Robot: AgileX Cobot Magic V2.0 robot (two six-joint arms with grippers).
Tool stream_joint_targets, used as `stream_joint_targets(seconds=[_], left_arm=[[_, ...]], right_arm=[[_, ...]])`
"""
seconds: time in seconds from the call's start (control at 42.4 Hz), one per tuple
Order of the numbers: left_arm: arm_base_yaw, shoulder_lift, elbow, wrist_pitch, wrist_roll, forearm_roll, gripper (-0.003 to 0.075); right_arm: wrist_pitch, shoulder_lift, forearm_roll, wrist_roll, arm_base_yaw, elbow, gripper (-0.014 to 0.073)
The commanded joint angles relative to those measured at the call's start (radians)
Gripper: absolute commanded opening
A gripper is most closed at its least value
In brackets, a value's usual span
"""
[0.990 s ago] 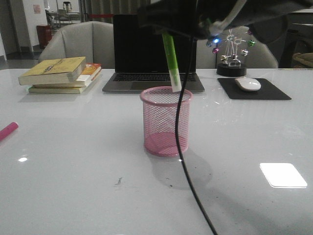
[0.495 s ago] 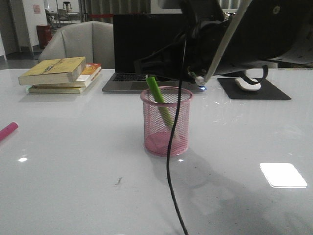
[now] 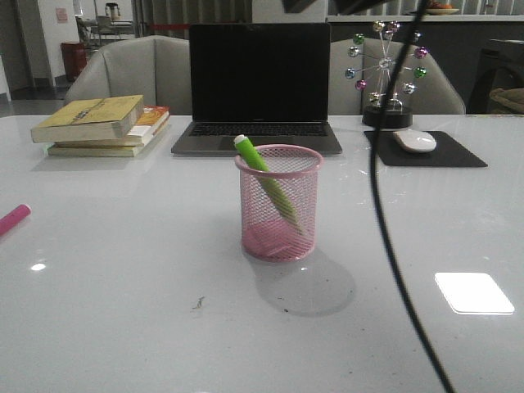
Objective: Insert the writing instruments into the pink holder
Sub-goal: 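Open the right gripper and withdraw it from the holder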
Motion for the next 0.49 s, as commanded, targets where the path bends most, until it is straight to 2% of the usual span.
stream_joint_targets(seconds=[0.0,0.094,0.212,0.353,0.471], left_arm=[[-0.009,0.001,-0.030,-0.078,0.000,-0.003,0.0400],[-0.009,0.001,-0.030,-0.078,0.000,-0.003,0.0400],[-0.009,0.001,-0.030,-0.078,0.000,-0.003,0.0400],[-0.009,0.001,-0.030,-0.078,0.000,-0.003,0.0400],[-0.009,0.001,-0.030,-0.078,0.000,-0.003,0.0400]], right_arm=[[0.128,-0.107,-0.056,-0.013,-0.010,-0.025,0.0446],[0.295,-0.169,-0.086,-0.005,-0.010,-0.024,0.0446],[0.480,-0.225,-0.161,0.083,-0.010,-0.024,0.0446],[0.606,-0.288,-0.289,0.231,-0.010,-0.020,0.0445],[0.615,-0.368,-0.323,0.282,-0.010,0.028,0.0445]])
